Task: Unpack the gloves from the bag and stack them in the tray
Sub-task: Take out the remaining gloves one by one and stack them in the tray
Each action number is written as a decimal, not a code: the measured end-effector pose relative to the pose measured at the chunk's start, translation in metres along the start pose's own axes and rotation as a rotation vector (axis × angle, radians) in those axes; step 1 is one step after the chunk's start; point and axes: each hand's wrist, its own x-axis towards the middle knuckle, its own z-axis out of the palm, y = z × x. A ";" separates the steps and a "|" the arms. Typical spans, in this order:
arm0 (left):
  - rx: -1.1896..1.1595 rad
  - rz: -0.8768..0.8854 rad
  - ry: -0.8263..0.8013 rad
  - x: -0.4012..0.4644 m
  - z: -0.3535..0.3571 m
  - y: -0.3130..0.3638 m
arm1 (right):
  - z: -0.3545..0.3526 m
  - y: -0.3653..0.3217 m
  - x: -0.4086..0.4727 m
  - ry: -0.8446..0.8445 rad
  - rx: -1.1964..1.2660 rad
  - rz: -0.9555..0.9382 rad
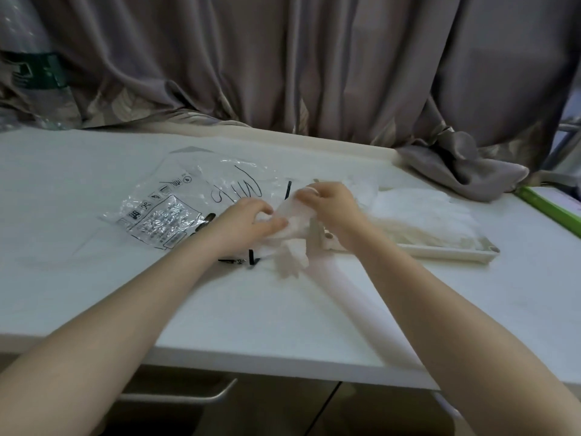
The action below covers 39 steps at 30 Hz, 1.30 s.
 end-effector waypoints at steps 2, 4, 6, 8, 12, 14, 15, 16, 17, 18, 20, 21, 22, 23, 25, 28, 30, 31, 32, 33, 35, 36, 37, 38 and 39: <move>0.112 0.013 -0.045 0.001 0.005 -0.001 | -0.009 0.003 0.002 0.040 0.174 0.077; 0.174 0.019 -0.058 0.001 0.007 -0.003 | -0.016 0.001 0.003 0.050 0.411 0.103; 0.208 0.024 -0.047 0.000 0.009 -0.004 | -0.021 -0.002 0.003 0.075 0.644 0.116; 0.210 0.011 -0.023 -0.001 0.010 -0.004 | -0.024 -0.007 0.002 0.132 0.796 0.129; 0.293 -0.023 -0.018 0.000 0.012 -0.003 | -0.037 -0.013 0.005 0.250 1.224 0.107; 0.320 -0.039 -0.015 0.000 0.012 -0.004 | -0.045 -0.016 0.007 0.286 1.425 0.095; 0.332 -0.047 -0.004 0.001 0.013 -0.004 | -0.051 -0.016 0.008 0.300 1.488 0.092; 0.349 -0.056 0.003 0.001 0.014 -0.005 | -0.057 -0.016 0.008 0.308 1.543 0.080; 0.367 -0.066 0.006 0.002 0.013 -0.005 | -0.064 -0.015 0.010 0.305 1.592 0.065; 0.376 -0.082 -0.003 0.003 0.012 -0.006 | -0.070 -0.013 0.011 0.292 1.630 0.060; 0.388 -0.126 -0.046 0.005 0.009 -0.002 | -0.081 -0.009 0.009 0.233 1.584 0.086; 0.398 -0.144 -0.048 0.005 0.007 0.004 | -0.085 -0.006 0.008 0.199 1.481 0.114; 0.382 -0.147 -0.011 0.004 0.004 0.011 | -0.086 -0.003 0.006 0.157 1.354 0.140; 0.319 -0.116 0.060 0.003 0.002 0.023 | -0.087 0.001 0.004 0.115 1.227 0.152; 0.056 0.041 0.173 0.002 -0.002 0.052 | -0.088 0.005 0.001 0.045 1.033 0.124; -0.265 0.287 0.120 -0.004 -0.008 0.101 | -0.092 0.001 -0.005 -0.017 0.871 0.031; -0.299 0.355 0.147 -0.002 -0.008 0.127 | -0.098 -0.005 -0.013 -0.070 0.773 -0.051; -0.336 0.349 0.190 0.001 -0.009 0.136 | -0.101 -0.007 -0.015 -0.097 0.719 -0.085; -0.354 0.337 0.237 0.005 -0.010 0.144 | -0.106 -0.009 -0.018 -0.108 0.671 -0.114; -0.362 0.322 0.267 0.009 -0.010 0.149 | -0.111 -0.009 -0.020 -0.102 0.621 -0.137; -0.458 0.290 0.230 0.015 -0.012 0.156 | -0.122 -0.006 -0.023 -0.053 0.555 -0.133; -0.540 0.268 0.176 0.015 -0.014 0.157 | -0.125 -0.004 -0.025 -0.049 0.547 -0.112; -0.615 0.252 0.118 0.015 -0.015 0.159 | -0.128 -0.001 -0.026 -0.071 0.544 -0.099; -0.663 0.249 0.062 0.015 -0.016 0.161 | -0.132 0.003 -0.029 -0.118 0.555 -0.099; -0.679 0.251 0.023 0.014 -0.016 0.164 | -0.134 0.006 -0.032 -0.177 0.562 -0.102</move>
